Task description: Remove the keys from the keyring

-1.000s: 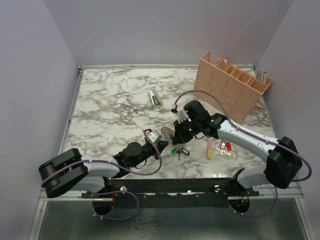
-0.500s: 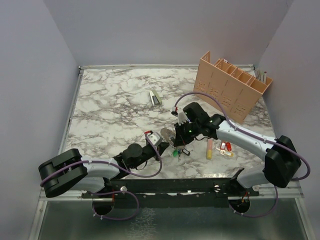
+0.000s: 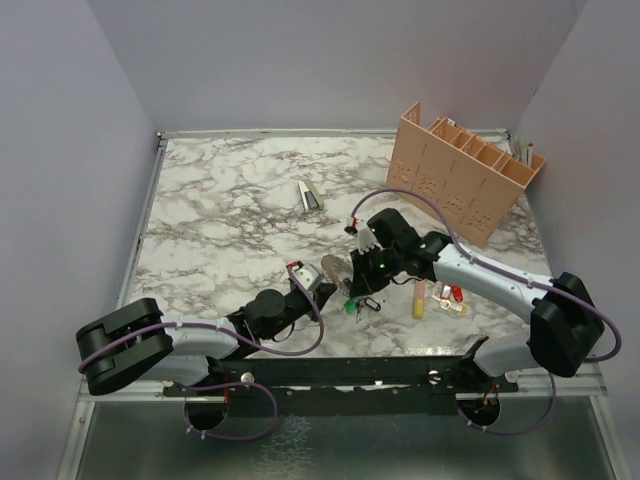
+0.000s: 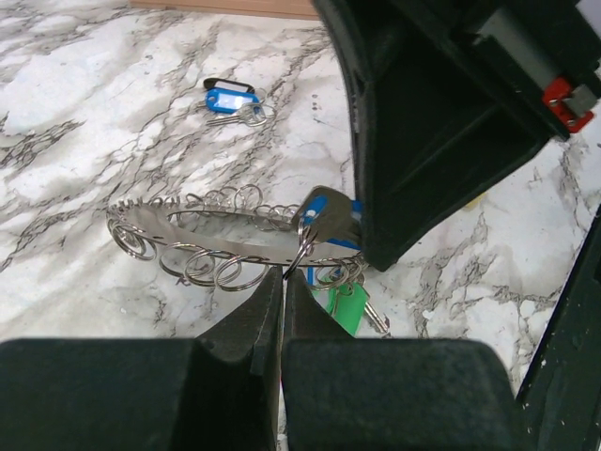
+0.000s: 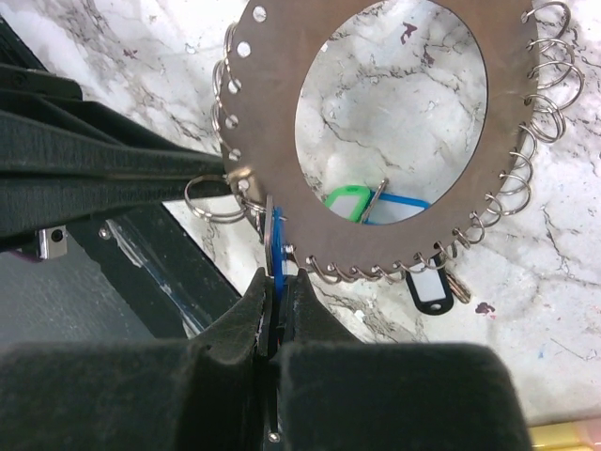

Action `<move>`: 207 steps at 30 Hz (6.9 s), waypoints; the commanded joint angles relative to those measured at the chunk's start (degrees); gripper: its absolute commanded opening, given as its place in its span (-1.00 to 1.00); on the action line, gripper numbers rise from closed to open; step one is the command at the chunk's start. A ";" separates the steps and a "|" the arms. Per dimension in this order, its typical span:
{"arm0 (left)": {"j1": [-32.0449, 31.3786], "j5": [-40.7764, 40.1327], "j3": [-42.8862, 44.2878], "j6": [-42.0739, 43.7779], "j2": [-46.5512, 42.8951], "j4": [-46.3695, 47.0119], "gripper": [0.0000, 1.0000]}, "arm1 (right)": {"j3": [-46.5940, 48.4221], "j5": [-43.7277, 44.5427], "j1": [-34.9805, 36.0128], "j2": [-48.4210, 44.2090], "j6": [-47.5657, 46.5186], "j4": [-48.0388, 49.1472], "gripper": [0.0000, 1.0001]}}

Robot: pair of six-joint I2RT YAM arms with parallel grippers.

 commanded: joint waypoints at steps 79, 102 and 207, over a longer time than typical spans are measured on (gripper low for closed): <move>-2.40 -3.98 1.58 -4.53 2.38 0.26 -1.00 | 4.32 6.62 2.85 -1.01 0.42 -5.52 -0.99; -3.11 -7.73 0.53 -4.48 0.19 -0.04 -1.00 | 4.98 7.20 2.90 2.85 0.19 -7.28 -0.99; 1.43 36.48 8.70 24.61 -16.40 -22.42 0.06 | 11.07 -4.43 11.72 -14.52 -54.95 -22.68 -0.99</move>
